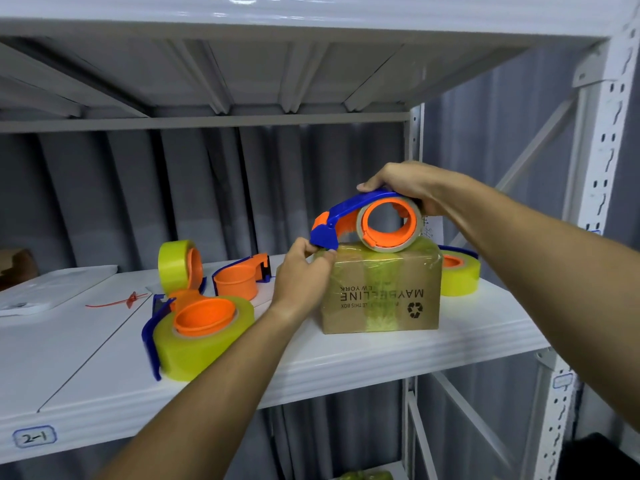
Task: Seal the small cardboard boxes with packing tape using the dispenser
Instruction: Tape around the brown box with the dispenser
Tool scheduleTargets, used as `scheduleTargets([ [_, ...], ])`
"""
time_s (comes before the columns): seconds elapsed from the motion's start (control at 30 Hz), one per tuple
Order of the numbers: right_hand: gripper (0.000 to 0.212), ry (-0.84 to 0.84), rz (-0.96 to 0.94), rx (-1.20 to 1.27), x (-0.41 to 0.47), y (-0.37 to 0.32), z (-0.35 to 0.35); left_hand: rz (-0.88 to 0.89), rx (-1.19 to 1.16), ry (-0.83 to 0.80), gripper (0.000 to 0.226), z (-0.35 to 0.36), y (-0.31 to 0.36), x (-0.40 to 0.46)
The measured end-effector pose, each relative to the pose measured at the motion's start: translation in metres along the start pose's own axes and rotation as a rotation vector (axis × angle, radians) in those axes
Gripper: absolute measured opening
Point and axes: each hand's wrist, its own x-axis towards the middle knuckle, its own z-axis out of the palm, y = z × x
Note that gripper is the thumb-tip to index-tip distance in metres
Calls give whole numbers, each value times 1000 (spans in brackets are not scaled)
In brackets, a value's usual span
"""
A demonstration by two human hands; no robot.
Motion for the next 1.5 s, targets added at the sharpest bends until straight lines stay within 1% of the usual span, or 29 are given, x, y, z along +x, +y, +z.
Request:
scheduleTargets([
  [0.1, 33, 21, 1, -29, 2, -1, -5, 3, 56, -2, 19, 2, 3, 1],
  [0.27, 34, 6, 12, 5, 6, 5, -19, -9, 117, 21, 17, 2, 6, 3],
  [0.47, 43, -14, 13, -26, 13, 6, -28, 15, 220, 0, 13, 1, 9, 1],
  [0.67, 38, -24, 15, -23, 18, 12, -30, 26, 311, -21, 12, -3, 13, 4],
  [0.8, 41, -19, 33, -23, 15, 15, -47, 37, 382, -11, 11, -6, 17, 5],
  [1.0, 37, 3, 12, -5, 10, 30, -48, 91, 502, -20, 12, -1, 18, 6],
  [1.03, 36, 5, 8, 0, 9, 30, -47, 122, 521, -7, 14, -1, 19, 6],
  [1.1, 36, 24, 8, 9, 8, 32, -46, 220, 542, 35, 33, -1, 20, 7],
  [1.13, 35, 33, 10, 12, 7, 33, -45, 253, 539, 34, 39, 0, 22, 7],
  [1.23, 30, 43, 9, 12, 5, 34, -43, 314, 574, -43, 30, 3, 20, 2],
  [1.33, 22, 50, 1, 10, 3, 32, -41, 326, 593, -74, 31, 0, 18, 5],
  [1.5, 26, 72, -10, -40, 1, 25, -38, 350, 728, -138, 47, -8, 24, 15],
])
